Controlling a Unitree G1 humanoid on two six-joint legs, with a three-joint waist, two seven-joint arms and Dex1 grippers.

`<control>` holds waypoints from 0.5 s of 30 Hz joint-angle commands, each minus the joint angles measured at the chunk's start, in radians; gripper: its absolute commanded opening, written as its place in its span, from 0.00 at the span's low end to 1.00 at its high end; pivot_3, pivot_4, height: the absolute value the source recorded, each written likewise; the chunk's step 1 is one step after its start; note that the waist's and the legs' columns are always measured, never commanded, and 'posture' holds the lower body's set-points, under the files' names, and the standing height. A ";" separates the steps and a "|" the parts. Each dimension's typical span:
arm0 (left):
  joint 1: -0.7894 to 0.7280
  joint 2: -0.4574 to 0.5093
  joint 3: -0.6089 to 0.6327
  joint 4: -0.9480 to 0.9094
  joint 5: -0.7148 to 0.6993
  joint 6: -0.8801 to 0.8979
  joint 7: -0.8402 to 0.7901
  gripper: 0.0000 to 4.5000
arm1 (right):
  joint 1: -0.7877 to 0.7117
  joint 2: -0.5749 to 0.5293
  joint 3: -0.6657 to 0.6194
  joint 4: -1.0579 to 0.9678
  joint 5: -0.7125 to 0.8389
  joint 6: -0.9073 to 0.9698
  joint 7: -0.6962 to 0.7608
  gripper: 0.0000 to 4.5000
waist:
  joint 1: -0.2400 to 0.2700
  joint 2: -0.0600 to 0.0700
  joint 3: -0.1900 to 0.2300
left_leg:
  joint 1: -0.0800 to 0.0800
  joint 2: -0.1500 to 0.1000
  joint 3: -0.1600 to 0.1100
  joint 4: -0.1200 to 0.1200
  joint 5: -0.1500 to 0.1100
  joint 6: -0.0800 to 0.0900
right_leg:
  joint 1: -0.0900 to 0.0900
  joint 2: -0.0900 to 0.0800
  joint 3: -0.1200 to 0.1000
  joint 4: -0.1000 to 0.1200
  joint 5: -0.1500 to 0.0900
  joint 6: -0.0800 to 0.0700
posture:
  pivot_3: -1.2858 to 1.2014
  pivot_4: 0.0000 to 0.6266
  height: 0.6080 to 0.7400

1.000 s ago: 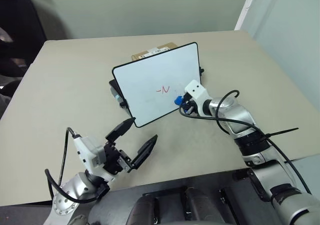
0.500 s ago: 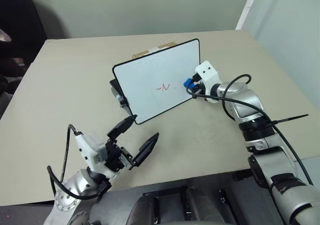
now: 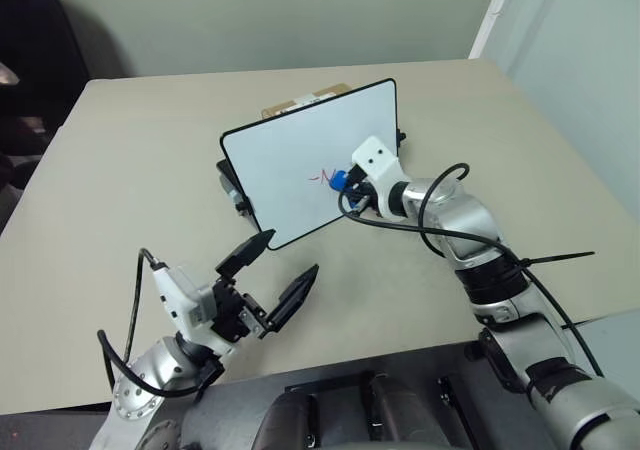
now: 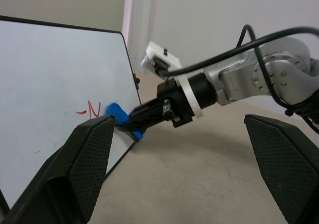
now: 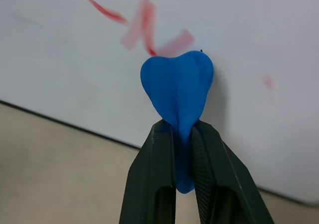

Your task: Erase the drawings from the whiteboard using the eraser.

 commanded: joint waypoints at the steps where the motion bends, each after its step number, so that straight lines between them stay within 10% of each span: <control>1: -0.003 -0.003 -0.001 -0.013 0.004 -0.013 -0.001 1.00 | -0.052 -0.020 -0.037 0.052 -0.017 -0.009 -0.028 0.07 | 0.001 0.000 0.000 | 0.000 0.000 0.000 0.001 0.000 0.000 | 0.000 0.000 0.000 0.000 0.000 0.000 | 0.52 0.24 1.00; 15: 0.008 -0.011 -0.003 -0.022 0.004 -0.017 -0.001 1.00 | -0.115 -0.086 -0.108 0.208 -0.025 -0.008 -0.089 0.07 | 0.006 0.000 0.000 | -0.001 0.000 0.000 -0.001 0.001 0.000 | 0.000 0.000 0.000 0.002 0.001 -0.001 | 0.52 0.24 1.00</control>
